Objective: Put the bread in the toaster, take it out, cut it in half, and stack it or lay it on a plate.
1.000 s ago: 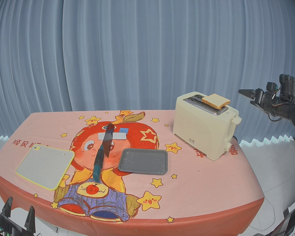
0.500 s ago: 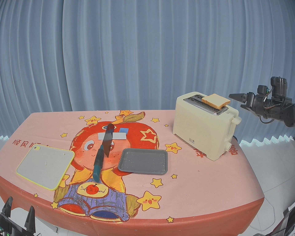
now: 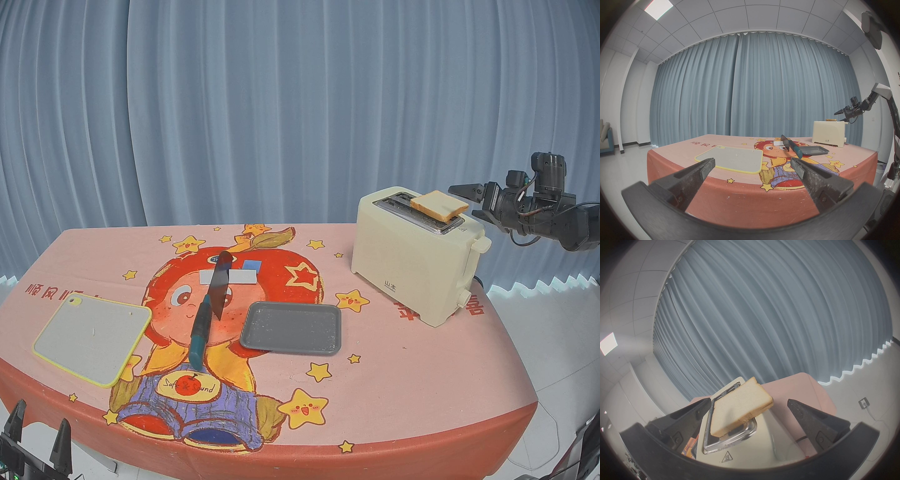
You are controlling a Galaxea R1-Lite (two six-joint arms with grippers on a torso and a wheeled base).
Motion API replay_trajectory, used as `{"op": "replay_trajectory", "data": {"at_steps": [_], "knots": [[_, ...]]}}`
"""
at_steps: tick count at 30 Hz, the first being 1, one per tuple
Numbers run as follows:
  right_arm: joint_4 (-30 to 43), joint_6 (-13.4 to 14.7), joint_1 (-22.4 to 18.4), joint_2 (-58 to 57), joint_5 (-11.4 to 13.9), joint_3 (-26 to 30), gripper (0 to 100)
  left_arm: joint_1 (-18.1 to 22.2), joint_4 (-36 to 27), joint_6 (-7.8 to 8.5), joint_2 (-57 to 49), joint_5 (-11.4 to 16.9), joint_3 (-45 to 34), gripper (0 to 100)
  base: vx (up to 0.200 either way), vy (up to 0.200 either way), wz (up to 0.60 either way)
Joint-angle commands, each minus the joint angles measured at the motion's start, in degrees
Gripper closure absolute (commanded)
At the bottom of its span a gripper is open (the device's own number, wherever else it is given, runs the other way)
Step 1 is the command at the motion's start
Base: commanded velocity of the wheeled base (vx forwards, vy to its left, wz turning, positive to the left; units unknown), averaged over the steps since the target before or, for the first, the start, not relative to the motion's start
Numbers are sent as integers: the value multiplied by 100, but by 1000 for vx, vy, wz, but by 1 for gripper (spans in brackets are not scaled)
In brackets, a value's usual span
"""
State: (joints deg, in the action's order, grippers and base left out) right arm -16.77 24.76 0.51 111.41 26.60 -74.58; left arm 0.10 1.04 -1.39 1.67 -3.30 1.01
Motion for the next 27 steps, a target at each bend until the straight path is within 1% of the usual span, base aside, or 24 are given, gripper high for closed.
{"op": "replay_trajectory", "data": {"at_steps": [1,10,22,23,27], "knots": [[-10,82,63,250,12,-153,0,-1,2,-2,0,-4,-101,0,0,0,0],[-10,196,142,469,12,-355,0,8,2,-2,0,-4,-101,0,0,0,0],[-1,196,265,548,3,-540,0,-1,2,-2,0,-4,-101,0,0,0,0],[8,196,265,557,3,-540,100,-1,2,-2,0,-4,-101,0,0,0,0],[-1,196,274,610,3,-540,100,-1,2,-2,0,-4,-101,0,0,0,0]]}}
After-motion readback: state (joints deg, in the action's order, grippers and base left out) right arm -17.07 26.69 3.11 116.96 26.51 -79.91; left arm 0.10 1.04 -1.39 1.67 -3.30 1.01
